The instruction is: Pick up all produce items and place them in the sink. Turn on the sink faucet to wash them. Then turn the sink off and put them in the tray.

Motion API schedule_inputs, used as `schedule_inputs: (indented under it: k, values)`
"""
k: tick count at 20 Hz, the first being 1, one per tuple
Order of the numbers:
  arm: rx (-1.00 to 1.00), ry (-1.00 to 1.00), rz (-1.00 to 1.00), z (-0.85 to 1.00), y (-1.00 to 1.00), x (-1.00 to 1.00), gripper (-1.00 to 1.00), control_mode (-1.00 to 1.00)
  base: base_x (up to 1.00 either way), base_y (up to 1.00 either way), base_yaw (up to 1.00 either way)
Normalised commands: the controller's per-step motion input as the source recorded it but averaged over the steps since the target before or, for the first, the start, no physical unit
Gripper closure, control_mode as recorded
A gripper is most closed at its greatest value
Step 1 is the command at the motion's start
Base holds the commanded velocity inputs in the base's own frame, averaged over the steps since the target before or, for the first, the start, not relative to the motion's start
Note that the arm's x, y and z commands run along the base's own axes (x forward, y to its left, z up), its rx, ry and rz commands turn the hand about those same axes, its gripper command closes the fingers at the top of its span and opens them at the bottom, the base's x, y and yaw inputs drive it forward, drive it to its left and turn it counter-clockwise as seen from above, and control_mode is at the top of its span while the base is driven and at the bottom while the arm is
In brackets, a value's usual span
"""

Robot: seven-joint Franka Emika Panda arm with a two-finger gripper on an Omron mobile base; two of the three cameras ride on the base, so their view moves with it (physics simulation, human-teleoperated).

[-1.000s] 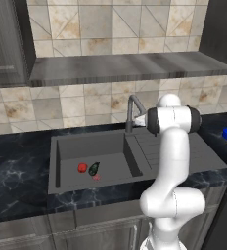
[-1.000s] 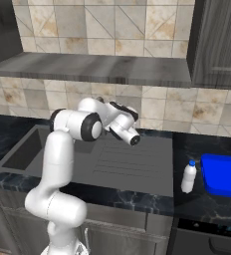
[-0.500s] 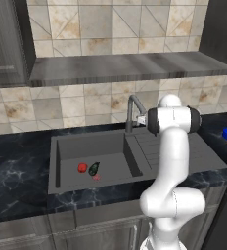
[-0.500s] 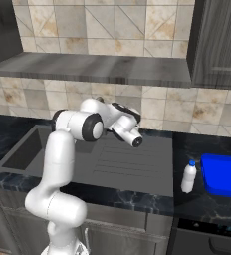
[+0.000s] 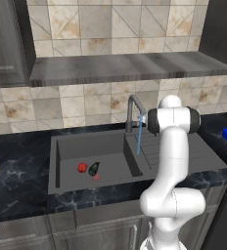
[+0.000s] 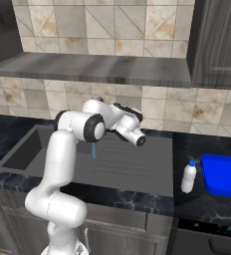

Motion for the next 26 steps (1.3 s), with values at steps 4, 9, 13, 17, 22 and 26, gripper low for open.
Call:
schedule_inputs:
  k: [4,9,13,17,22,26]
  values:
    - [0.0,-0.02,0.19,0.0,0.12,0.11,1.0,-1.0,0.0,0.0,0.0]
    - [0.0,-0.11,0.33,0.0,0.21,0.1,1.0,-1.0,0.0,0.0,0.0]
    - [0.0,-0.12,0.33,0.0,0.21,0.13,1.0,-1.0,0.0,0.0,0.0]
    - [-0.02,-0.07,0.25,0.0,0.11,0.01,1.0,-1.0,0.0,0.0,0.0]
    - [-0.04,-0.06,0.2,0.0,0.11,-0.01,1.0,-1.0,0.0,0.0,0.0]
    - [-0.04,-0.05,0.15,0.0,0.21,0.0,1.0,-1.0,0.0,0.0,0.0]
